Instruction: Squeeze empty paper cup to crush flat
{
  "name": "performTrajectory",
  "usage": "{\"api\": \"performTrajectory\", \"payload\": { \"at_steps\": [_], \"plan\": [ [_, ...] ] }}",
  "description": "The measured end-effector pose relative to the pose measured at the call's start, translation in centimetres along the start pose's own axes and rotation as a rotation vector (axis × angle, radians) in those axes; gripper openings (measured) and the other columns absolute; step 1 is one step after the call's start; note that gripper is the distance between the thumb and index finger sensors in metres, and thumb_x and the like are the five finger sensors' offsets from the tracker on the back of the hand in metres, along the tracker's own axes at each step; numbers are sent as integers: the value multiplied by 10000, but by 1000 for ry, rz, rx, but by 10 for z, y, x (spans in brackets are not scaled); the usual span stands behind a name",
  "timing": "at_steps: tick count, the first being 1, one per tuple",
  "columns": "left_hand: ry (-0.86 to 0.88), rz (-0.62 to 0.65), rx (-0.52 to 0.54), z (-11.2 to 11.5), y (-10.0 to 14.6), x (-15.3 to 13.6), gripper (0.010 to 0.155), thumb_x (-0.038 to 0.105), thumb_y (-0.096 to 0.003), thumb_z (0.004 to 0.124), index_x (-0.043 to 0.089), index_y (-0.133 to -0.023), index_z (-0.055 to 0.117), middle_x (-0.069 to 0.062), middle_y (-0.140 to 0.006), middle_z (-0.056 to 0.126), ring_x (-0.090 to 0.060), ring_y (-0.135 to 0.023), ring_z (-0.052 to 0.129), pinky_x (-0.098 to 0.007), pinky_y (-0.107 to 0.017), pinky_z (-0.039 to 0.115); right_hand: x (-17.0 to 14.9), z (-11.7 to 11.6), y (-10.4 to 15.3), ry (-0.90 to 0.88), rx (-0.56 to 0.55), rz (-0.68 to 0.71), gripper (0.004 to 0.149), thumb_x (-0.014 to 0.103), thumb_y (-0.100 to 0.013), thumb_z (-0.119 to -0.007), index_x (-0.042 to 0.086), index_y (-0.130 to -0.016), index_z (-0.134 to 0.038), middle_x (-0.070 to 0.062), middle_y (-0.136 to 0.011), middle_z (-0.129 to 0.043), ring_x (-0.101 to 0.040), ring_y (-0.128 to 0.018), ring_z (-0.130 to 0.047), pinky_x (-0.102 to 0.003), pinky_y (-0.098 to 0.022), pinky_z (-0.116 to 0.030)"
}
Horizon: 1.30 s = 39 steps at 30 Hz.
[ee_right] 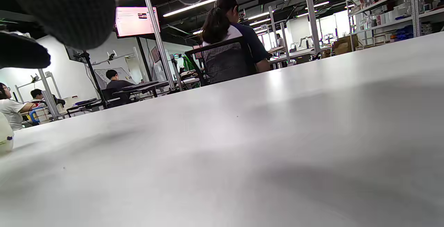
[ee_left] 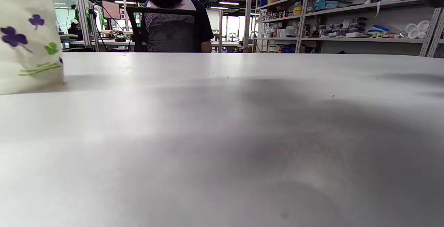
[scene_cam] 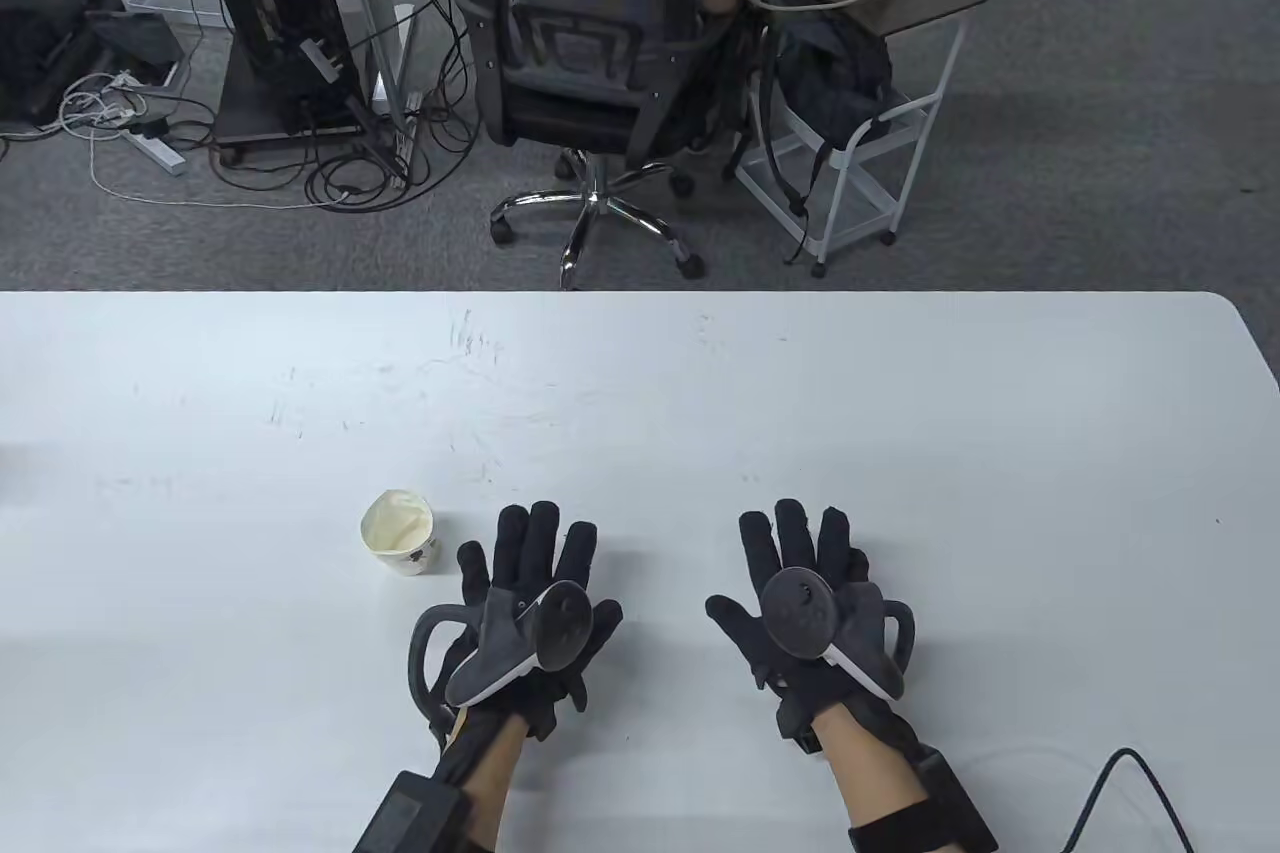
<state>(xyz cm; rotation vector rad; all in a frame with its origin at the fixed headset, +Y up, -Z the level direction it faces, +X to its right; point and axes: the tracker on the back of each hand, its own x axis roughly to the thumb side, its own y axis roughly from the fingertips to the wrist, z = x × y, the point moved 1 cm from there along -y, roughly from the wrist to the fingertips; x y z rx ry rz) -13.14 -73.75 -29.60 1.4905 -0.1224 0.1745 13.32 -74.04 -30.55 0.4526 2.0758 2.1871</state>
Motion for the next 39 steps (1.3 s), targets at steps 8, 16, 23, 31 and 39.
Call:
{"api": "performTrajectory", "payload": {
  "at_steps": [8, 16, 23, 31, 39],
  "plan": [
    [1, -30, 28, -5, -1, -8, 793, 720, -554, 614, 345, -1192, 330, -28, -1260, 183, -321, -1138, 108, -672, -752, 269, 0, -3, -5, -21, 3, 4, 859, 651, -443, -742, 266, -1102, -349, -134, -1173, -297, -565, -1005, -260, -718, -671, -381],
    [21, -120, 23, -17, -7, -26, 777, 725, -560, 620, 355, -1196, 370, -24, -1274, 244, -312, -1155, 136, -672, -760, 270, 0, -3, -5, -18, 4, 12, 852, 649, -445, -744, 266, -1101, -358, -136, -1172, -304, -565, -1005, -264, -719, -671, -381],
    [-7, -258, 1, -40, -23, -49, 805, 777, -544, 617, 411, -1204, 334, 15, -1294, 193, -272, -1180, 83, -673, -793, 235, 2, -7, -7, -17, 27, 28, 831, 642, -446, -749, 279, -1101, -388, -135, -1173, -316, -565, -1006, -267, -722, -670, -376],
    [27, -455, -144, -37, -43, -102, 863, 827, -511, 644, 478, -1201, 261, 38, -1302, 127, -334, -1193, 57, -731, -807, 265, 3, -7, -7, -23, 26, 26, 824, 640, -446, -751, 281, -1100, -399, -135, -1173, -315, -563, -1007, -268, -721, -671, -376],
    [0, -556, -222, -12, -46, -125, 819, 794, -536, 646, 499, -1189, 249, -2, -1293, 140, -434, -1180, 196, -657, -812, 509, 3, -7, -7, -20, 30, 25, 823, 641, -445, -750, 284, -1099, -401, -135, -1172, -315, -564, -1006, -275, -723, -668, -380]
  ]
}}
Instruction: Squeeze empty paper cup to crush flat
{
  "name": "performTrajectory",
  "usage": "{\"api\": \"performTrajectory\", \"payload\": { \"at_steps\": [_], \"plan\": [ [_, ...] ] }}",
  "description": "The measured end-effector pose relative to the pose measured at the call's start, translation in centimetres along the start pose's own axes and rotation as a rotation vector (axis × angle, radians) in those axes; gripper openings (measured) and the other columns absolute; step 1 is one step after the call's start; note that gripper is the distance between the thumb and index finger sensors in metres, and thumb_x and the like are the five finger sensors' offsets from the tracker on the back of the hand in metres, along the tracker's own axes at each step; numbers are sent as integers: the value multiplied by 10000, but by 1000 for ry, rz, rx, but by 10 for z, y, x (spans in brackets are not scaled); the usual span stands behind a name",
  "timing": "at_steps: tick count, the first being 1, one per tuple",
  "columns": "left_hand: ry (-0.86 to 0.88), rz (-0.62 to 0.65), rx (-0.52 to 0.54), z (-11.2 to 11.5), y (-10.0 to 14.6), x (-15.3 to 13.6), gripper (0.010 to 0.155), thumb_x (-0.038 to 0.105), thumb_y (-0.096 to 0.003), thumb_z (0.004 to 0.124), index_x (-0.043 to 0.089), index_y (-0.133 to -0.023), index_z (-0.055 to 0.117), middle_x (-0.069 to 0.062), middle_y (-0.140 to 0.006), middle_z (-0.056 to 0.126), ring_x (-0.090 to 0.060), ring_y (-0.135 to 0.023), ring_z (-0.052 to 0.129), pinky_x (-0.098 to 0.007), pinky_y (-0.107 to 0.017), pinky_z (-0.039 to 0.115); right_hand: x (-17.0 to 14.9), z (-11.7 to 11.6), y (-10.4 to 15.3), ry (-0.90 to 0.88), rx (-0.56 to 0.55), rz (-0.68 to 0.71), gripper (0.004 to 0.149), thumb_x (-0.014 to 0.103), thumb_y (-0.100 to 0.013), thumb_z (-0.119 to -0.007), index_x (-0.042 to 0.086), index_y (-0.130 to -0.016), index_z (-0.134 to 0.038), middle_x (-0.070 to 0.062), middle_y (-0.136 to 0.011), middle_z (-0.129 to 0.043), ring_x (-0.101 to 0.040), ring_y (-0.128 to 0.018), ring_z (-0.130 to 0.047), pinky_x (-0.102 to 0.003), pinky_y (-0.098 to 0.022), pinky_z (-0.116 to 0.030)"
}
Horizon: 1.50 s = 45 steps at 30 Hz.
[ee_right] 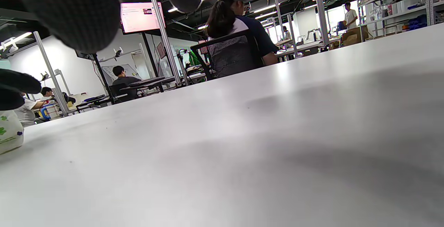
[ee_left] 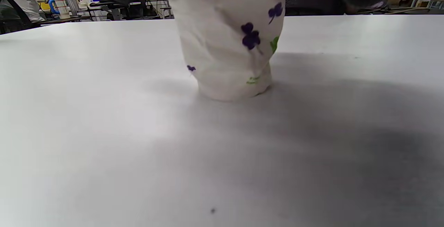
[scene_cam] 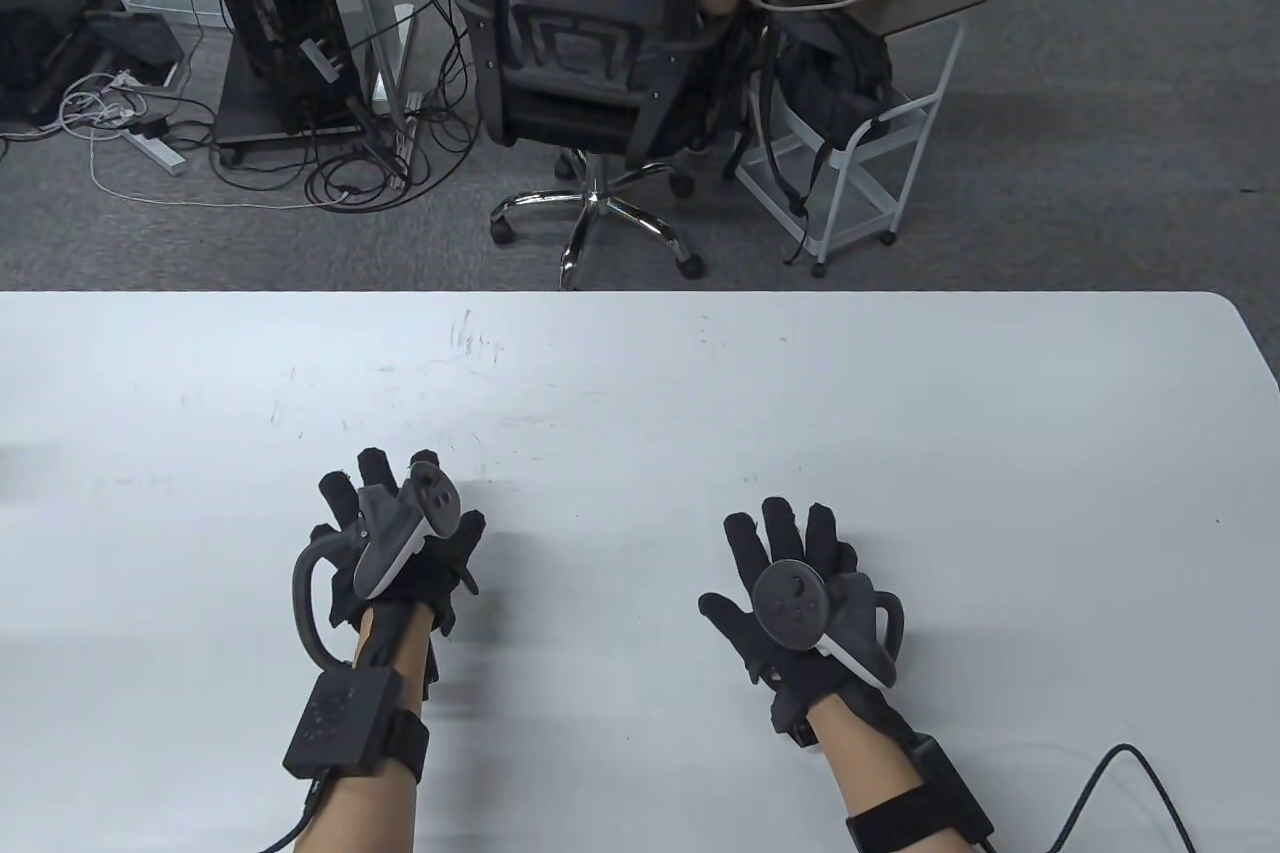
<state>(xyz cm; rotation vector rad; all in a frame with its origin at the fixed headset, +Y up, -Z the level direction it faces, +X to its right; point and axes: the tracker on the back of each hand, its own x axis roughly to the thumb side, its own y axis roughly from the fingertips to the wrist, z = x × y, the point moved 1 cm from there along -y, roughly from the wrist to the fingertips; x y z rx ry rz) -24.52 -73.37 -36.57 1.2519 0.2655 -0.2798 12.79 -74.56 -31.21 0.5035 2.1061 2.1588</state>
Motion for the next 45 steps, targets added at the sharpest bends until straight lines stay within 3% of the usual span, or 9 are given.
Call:
{"api": "performTrajectory", "payload": {
  "at_steps": [6, 12, 17, 23, 30, 38, 45],
  "plan": [
    [39, -6, 74, 3, 2, -2, 627, 650, -592, 655, 474, -1151, 431, -12, -1263, 332, -331, -1119, 550, -433, -709, 725, -1, 1, 0, -1, 2, 1, 824, 641, -445, -749, 284, -1100, -399, -135, -1172, -314, -562, -1008, -281, -723, -668, -381],
    [30, 78, 206, -9, 25, 7, 594, 619, -579, 675, 402, -1109, 518, -48, -1219, 426, -317, -1046, 643, -422, -648, 771, -2, 3, 1, -23, -11, 3, 822, 642, -444, -748, 286, -1099, -399, -135, -1172, -312, -562, -1008, -286, -723, -667, -384],
    [264, 202, 325, -19, 59, 19, 614, 654, -560, 650, 352, -1086, 563, -69, -1198, 467, -325, -1017, 677, -407, -605, 797, -4, 8, 3, -104, -41, 13, 818, 643, -445, -745, 279, -1096, -410, -136, -1169, -331, -562, -1005, -312, -719, -665, -398],
    [638, 318, 319, -7, 91, 34, 612, 660, -564, 604, 318, -1072, 612, -91, -1178, 517, -336, -981, 718, -403, -557, 825, -5, 10, 5, -190, -65, 15, 823, 644, -447, -738, 261, -1093, -402, -138, -1163, -372, -554, -1004, -363, -715, -661, -416],
    [840, 494, 193, 14, 103, 55, 597, 647, -592, 564, 338, -1102, 550, -81, -1178, 495, -312, -984, 715, -383, -572, 826, -11, 10, 6, -428, -84, -11, 827, 648, -450, -720, 240, -1090, -393, -145, -1154, -392, -546, -998, -410, -710, -658, -431],
    [1071, 608, -54, 38, 99, 65, 623, 650, -620, 488, 369, -1167, 387, -55, -1205, 401, -306, -1036, 643, -382, -639, 789, -5, -3, 6, -1037, -63, -54, 803, 643, -450, -704, 226, -1080, -431, -162, -1137, -428, -541, -985, -450, -694, -652, -471],
    [1185, 762, -224, 46, 117, 96, 664, 655, -633, 420, 366, -1184, 185, -4, -1238, 251, -288, -1114, 507, -356, -746, 708, 28, -12, 13, -1208, 49, 116, 830, 675, -451, -613, 228, -1088, -323, -144, -1155, -309, -534, -1006, -347, -681, -664, -474]
  ]
}}
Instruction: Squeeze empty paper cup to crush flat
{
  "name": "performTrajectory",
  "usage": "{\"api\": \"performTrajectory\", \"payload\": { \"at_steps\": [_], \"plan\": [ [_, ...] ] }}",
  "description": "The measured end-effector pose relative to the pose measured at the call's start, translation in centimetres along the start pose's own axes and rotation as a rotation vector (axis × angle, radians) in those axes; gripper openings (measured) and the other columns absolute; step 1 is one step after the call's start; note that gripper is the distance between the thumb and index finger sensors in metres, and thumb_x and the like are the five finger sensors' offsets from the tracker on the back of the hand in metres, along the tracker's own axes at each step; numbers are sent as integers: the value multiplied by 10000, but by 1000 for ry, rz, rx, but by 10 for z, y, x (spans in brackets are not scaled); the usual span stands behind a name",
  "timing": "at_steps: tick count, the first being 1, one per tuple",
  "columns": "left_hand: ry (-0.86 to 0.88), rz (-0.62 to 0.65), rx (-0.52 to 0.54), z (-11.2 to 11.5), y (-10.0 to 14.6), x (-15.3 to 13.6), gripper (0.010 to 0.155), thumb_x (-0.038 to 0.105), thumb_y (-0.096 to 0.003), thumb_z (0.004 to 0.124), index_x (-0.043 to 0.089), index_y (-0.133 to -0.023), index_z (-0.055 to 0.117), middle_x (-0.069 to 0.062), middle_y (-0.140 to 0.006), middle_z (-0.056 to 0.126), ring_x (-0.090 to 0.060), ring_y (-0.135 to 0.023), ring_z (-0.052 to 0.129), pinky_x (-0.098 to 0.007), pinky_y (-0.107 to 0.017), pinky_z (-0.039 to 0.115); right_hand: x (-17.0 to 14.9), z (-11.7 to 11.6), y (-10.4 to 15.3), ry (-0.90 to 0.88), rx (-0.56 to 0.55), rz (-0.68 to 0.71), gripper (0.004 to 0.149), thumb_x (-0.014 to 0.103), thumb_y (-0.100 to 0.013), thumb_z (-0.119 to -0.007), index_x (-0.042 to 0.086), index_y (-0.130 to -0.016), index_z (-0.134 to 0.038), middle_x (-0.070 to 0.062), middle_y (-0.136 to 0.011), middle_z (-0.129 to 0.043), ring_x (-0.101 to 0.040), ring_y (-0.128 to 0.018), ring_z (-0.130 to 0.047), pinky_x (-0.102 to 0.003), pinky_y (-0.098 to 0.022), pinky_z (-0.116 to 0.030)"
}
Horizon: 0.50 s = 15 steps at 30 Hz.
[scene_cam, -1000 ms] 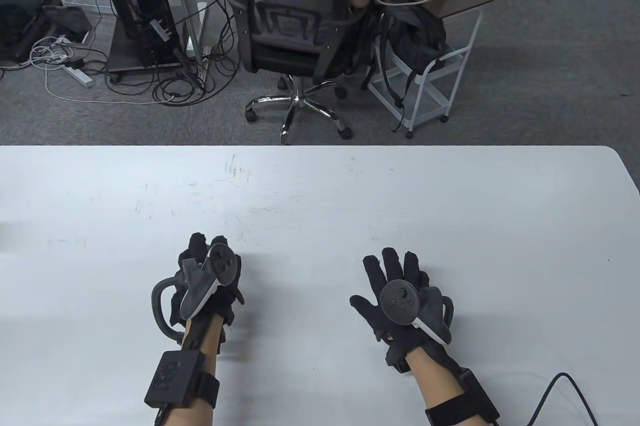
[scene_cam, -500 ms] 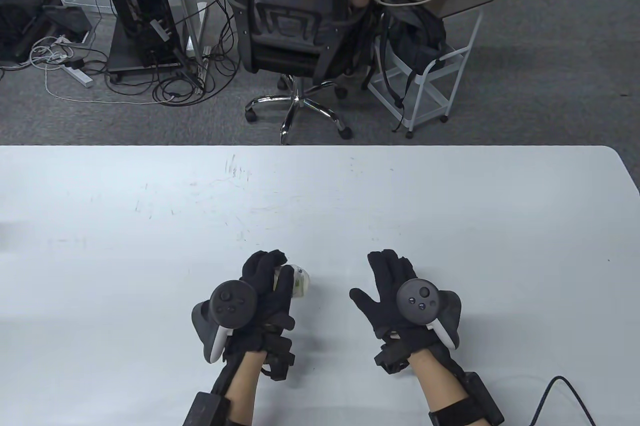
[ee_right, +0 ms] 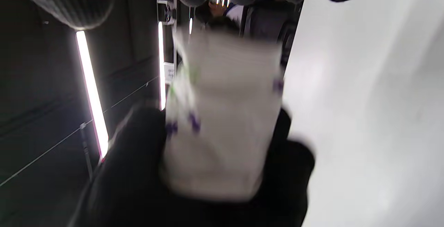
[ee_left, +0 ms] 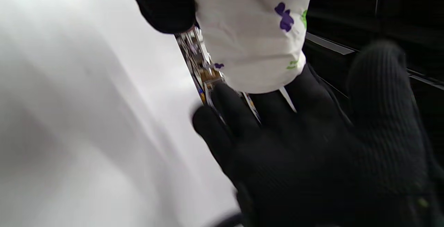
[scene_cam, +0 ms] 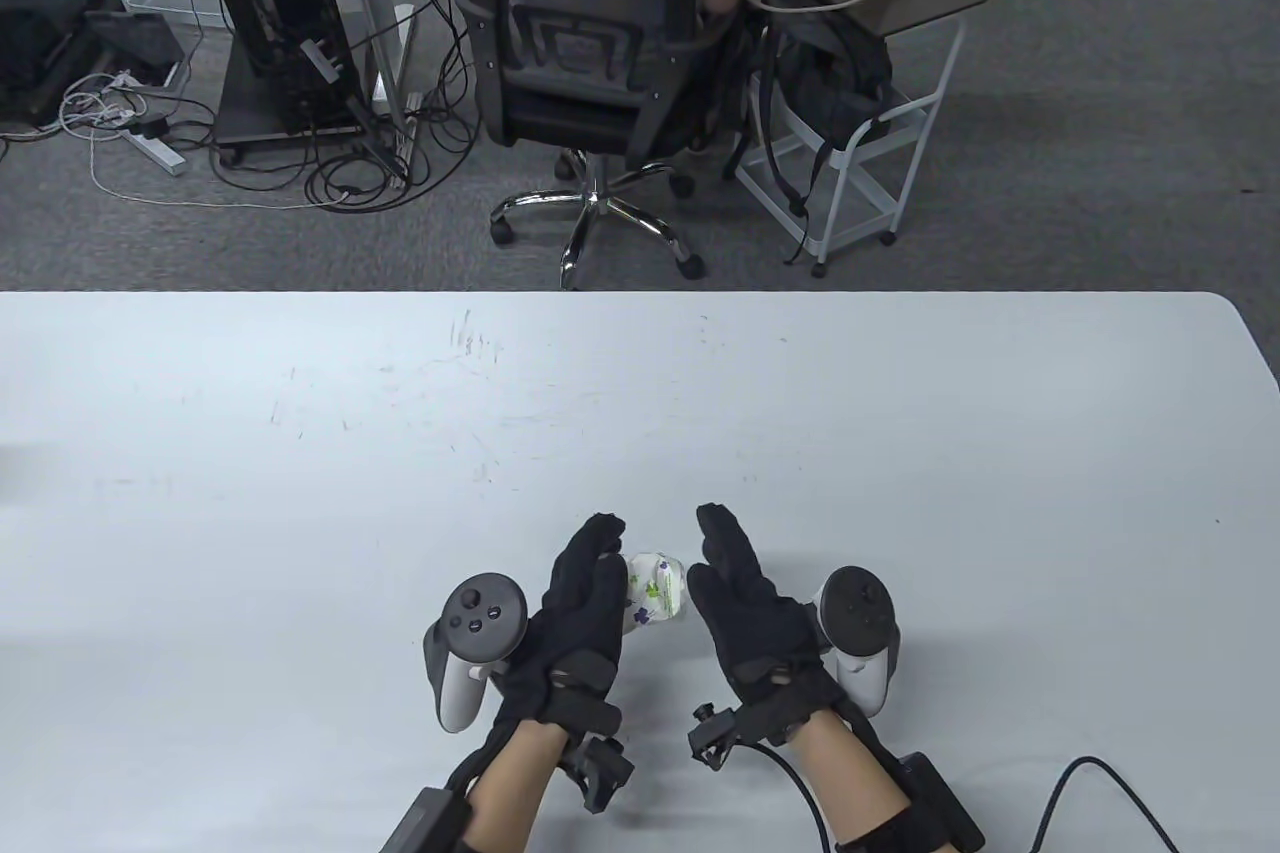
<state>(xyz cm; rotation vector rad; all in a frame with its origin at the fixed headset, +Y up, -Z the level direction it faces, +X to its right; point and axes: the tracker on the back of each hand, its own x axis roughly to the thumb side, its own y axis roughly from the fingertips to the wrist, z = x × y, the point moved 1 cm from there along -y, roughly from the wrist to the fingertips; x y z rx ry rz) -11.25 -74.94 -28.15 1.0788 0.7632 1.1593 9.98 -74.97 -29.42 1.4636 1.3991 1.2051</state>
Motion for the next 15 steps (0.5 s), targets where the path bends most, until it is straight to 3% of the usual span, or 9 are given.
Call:
{"api": "performTrajectory", "payload": {
  "at_steps": [3, 4, 5, 7, 9, 10, 11, 13, 15],
  "plan": [
    [69, 31, -102, 18, 0, 6, 714, 682, -619, 362, 352, -1162, 36, 17, -1245, 90, -297, -1161, 321, -362, -824, 609, 2, -24, 4, -63, 102, 42, 873, 716, -434, -510, 241, -1074, -154, -127, -1157, -154, -540, -1011, -238, -688, -670, -450],
    [90, 49, -156, 25, -1, 7, 745, 711, -606, 341, 355, -1143, -34, 25, -1239, -2, -308, -1173, 190, -402, -857, 538, 3, -32, 5, -80, 125, 53, 878, 727, -422, -484, 253, -1062, -114, -111, -1157, -123, -539, -1007, -182, -706, -669, -408],
    [110, 80, -235, 33, -2, 9, 783, 745, -587, 321, 353, -1116, -102, 35, -1220, -100, -310, -1162, 44, -458, -881, 419, 6, -40, 6, -60, 181, 54, 866, 732, -409, -464, 286, -1058, -104, -57, -1158, -71, -526, -997, -69, -743, -660, -271],
    [160, 129, -286, 38, -1, 12, 815, 786, -562, 246, 353, -1045, -248, 37, -1159, -264, -289, -1106, -168, -530, -881, 239, 8, -47, 7, 40, 240, 109, 878, 785, -388, -312, 297, -1025, 46, -44, -1131, 64, -505, -965, 32, -759, -612, -158],
    [288, 175, -318, 37, -1, 17, 819, 799, -555, 256, 380, -1042, -252, 46, -1135, -316, -279, -1065, -263, -595, -817, 76, 10, -58, 9, -39, 313, 106, 861, 786, -378, -271, 312, -949, 164, -20, -1062, 198, -471, -914, 141, -755, -580, -100],
    [318, 191, -324, 36, 0, 20, 817, 793, -563, 291, 394, -1054, -226, 55, -1131, -319, -275, -1059, -281, -604, -791, 21, 13, -60, 11, -98, 313, 93, 856, 786, -370, -308, 340, -926, 166, 46, -1033, 232, -445, -898, 191, -748, -580, -61],
    [270, 201, -304, 32, 0, 23, 808, 774, -584, 334, 401, -1063, -199, 49, -1142, -296, -292, -1075, -250, -613, -803, 47, 16, -61, 11, -73, 284, 98, 857, 781, -364, -345, 348, -923, 138, 82, -1030, 206, -431, -902, 183, -740, -587, -58],
    [88, 203, -269, 27, 0, 24, 769, 713, -634, 314, 348, -1074, -201, -34, -1160, -241, -379, -1099, -125, -609, -833, 222, 14, -59, 10, 59, 326, 101, 867, 798, -370, -274, 309, -917, 189, 53, -1028, 220, -456, -895, 157, -740, -590, -105],
    [58, 153, -215, 23, 0, 21, 729, 648, -651, 338, 334, -1099, -144, -82, -1187, -142, -395, -1129, 24, -576, -828, 413, 13, -51, 9, 76, 306, 54, 871, 782, -369, -304, 304, -969, 108, 49, -1083, 115, -443, -923, 122, -735, -599, -104]
  ]
}}
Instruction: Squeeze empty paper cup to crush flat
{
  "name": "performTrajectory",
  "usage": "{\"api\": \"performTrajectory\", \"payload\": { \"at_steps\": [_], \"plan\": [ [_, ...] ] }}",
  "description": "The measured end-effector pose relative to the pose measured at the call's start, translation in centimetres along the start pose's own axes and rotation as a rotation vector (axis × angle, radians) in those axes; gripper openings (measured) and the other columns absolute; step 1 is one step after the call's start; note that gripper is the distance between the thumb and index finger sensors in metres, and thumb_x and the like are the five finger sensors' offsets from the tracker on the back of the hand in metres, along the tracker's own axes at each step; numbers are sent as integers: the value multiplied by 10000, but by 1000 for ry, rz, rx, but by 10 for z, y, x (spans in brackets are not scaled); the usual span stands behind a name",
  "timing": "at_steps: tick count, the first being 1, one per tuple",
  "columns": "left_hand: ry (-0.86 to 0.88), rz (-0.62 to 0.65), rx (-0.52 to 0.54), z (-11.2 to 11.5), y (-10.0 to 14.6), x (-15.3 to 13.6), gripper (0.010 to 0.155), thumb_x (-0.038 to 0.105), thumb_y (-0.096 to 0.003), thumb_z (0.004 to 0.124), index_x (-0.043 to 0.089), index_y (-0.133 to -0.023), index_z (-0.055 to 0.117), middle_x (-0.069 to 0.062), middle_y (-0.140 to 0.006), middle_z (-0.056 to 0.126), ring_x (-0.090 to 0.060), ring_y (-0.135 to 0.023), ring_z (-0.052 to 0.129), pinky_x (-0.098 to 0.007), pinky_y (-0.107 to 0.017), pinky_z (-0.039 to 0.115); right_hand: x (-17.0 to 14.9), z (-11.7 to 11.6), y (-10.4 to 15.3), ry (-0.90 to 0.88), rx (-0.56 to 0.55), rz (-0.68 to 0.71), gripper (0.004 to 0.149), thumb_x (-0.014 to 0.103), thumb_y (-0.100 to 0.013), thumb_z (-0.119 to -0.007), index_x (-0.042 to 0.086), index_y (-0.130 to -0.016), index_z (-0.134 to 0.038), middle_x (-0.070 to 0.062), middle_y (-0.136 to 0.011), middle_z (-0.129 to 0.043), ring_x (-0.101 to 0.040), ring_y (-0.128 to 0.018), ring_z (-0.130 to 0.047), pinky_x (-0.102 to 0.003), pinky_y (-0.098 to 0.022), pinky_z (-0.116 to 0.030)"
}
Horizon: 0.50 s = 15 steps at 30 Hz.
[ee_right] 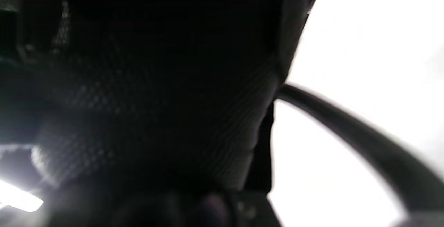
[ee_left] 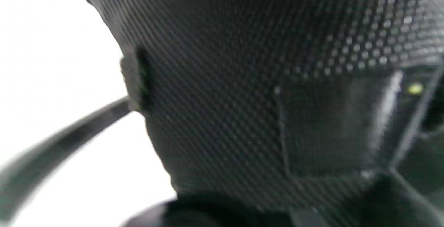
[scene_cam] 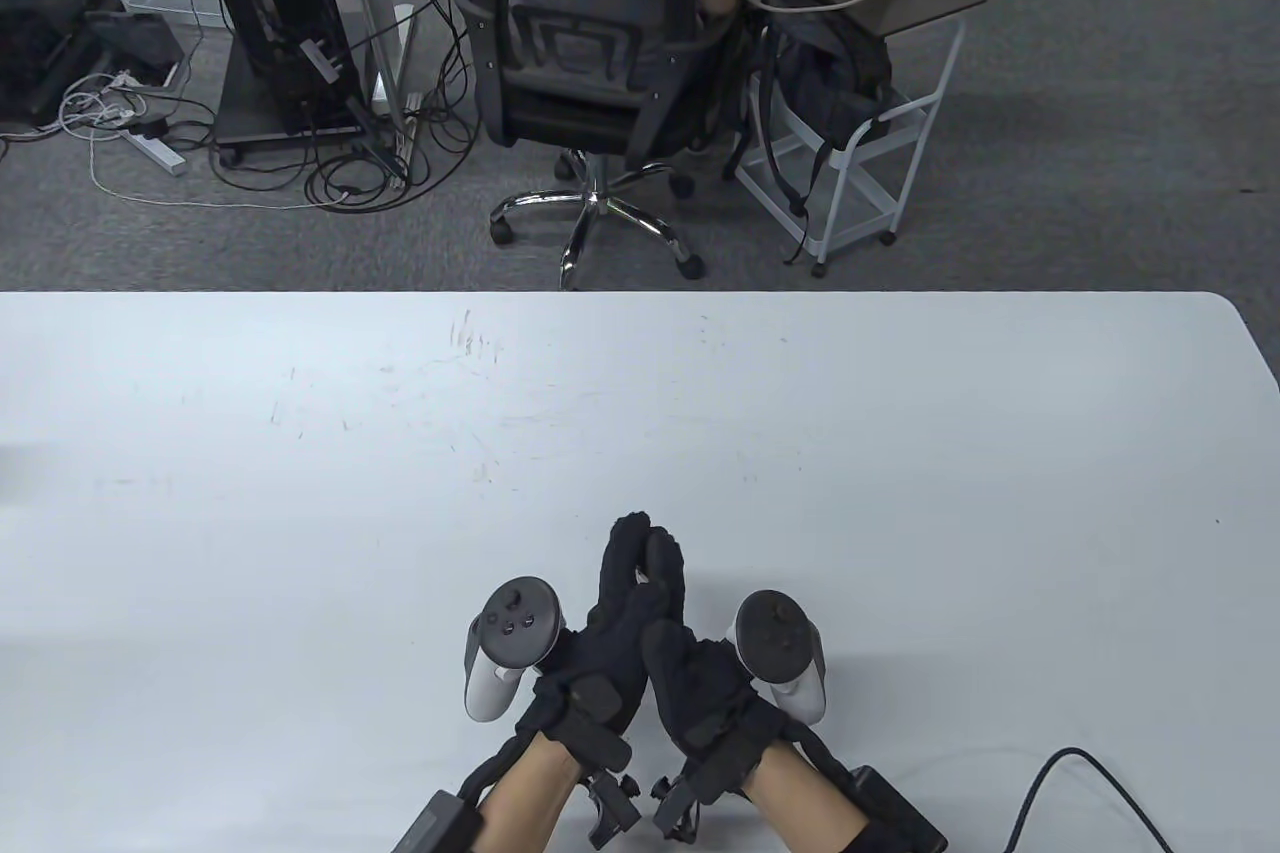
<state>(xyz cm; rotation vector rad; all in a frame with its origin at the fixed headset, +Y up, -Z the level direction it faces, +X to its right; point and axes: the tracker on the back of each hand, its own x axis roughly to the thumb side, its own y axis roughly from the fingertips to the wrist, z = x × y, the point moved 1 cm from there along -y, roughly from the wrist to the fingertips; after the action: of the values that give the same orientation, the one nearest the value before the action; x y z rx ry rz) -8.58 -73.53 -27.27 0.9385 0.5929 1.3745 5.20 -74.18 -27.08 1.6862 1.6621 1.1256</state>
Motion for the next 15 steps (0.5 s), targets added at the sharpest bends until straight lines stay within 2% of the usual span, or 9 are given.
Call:
{"api": "performTrajectory", "payload": {
  "at_steps": [1, 2, 4, 5, 7, 10, 15],
  "plan": [
    [19, -29, 39, -3, 0, -2, 723, 632, -650, 376, 350, -1115, -101, -96, -1206, -74, -394, -1142, 136, -536, -816, 493, 1, 7, 2, 78, -42, -25, 875, 770, -368, -333, 296, -1008, 28, 24, -1121, 24, -450, -936, 91, -730, -605, -107],
    [17, -33, 49, -4, 0, -3, 723, 627, -649, 417, 367, -1133, -53, -99, -1221, -9, -376, -1132, 279, -432, -798, 561, 2, 11, 3, 148, -63, -28, 877, 771, -375, -340, 291, -1038, -25, 0, -1147, -52, -465, -943, 63, -733, -606, -129],
    [-90, -32, 55, -13, -1, -4, 709, 621, -656, 463, 399, -1151, 6, -80, -1229, 66, -327, -1090, 414, -393, -752, 633, 6, 25, 8, 360, -189, -6, 878, 776, -385, -378, 294, -1078, -136, -19, -1175, -187, -482, -972, -14, -734, -619, -174],
    [-164, -47, 73, -16, 0, -3, 705, 618, -657, 489, 404, -1161, 45, -79, -1229, 93, -328, -1075, 443, -393, -739, 649, 6, 29, 9, 410, -231, 3, 872, 773, -385, -415, 298, -1088, -217, -20, -1179, -232, -494, -986, -62, -733, -624, -193],
    [-395, -86, 144, -25, 2, 0, 698, 613, -650, 560, 382, -1184, 175, -78, -1229, 176, -328, -1050, 506, -399, -709, 682, 4, 38, 12, 499, -250, -28, 852, 760, -401, -457, 309, -1096, -256, -71, -1184, -248, -518, -995, -108, -737, -632, -219],
    [-756, -164, 222, -31, 3, 0, 699, 601, -633, 629, 366, -1183, 267, -89, -1221, 252, -341, -1034, 552, -429, -693, 700, 2, 51, 15, 583, -323, -63, 839, 736, -415, -562, 297, -1097, -347, -100, -1178, -312, -527, -1009, -180, -734, -652, -276],
    [-984, -285, 145, -27, -4, -13, 708, 563, -605, 731, 372, -1175, 358, -100, -1221, 281, -366, -1028, 570, -466, -678, 704, 0, 61, 16, 834, -338, -95, 820, 705, -434, -643, 273, -1094, -420, -125, -1169, -379, -541, -1012, -288, -728, -660, -318]
  ]
}}
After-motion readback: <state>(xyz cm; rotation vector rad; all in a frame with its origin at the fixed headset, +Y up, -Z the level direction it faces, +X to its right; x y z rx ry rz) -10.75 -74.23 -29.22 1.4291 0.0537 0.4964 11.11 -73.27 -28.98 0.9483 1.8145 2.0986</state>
